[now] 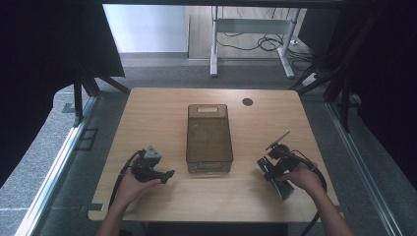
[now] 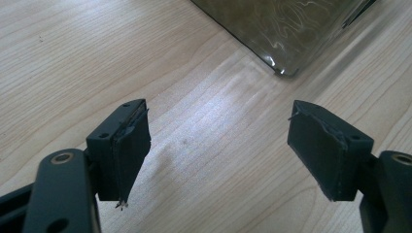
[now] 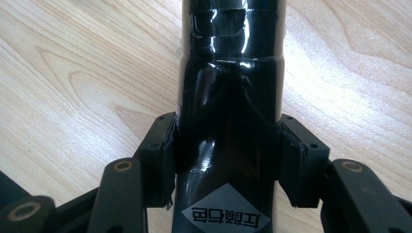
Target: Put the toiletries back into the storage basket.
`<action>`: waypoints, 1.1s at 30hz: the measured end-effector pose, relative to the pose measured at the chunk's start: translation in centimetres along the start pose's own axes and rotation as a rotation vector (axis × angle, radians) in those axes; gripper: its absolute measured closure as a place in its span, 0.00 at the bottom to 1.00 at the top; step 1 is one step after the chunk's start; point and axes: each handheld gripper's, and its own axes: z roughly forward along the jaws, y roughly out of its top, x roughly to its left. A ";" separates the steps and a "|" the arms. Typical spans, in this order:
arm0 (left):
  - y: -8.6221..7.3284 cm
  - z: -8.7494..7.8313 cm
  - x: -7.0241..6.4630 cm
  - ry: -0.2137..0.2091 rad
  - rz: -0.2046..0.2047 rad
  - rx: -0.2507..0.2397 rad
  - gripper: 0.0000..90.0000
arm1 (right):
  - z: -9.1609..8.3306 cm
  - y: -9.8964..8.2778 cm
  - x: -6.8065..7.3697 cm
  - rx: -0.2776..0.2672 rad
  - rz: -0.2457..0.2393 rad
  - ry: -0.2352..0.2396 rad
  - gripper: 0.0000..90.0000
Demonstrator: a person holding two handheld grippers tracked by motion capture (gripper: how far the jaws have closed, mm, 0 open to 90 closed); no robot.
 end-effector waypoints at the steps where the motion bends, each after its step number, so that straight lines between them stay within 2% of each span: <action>1: 0.0 0.0 0.0 0.000 -0.001 -0.001 0.26 | -0.1 0.1 0.0 -0.001 0.001 0.003 0.52; 4: 0.0 0.0 0.0 -0.001 -0.001 -0.002 0.26 | -0.3 0.1 -0.1 -0.011 0.006 0.005 0.52; 17: 0.0 0.0 0.0 0.000 -0.002 -0.001 0.26 | 0.3 0.2 -0.2 0.006 -0.009 0.008 0.53; 25: 0.0 0.0 0.0 -0.001 0.002 0.000 0.26 | -1.4 1.0 0.0 -0.011 -0.009 0.015 0.53; 28: 0.0 0.0 0.0 -0.004 0.003 -0.001 0.26 | -2.1 1.5 0.1 -0.028 -0.002 0.031 0.53; 33: 0.0 -0.1 0.0 -0.003 -0.002 -0.003 0.26 | -3.1 2.7 0.5 -0.040 0.005 0.023 0.53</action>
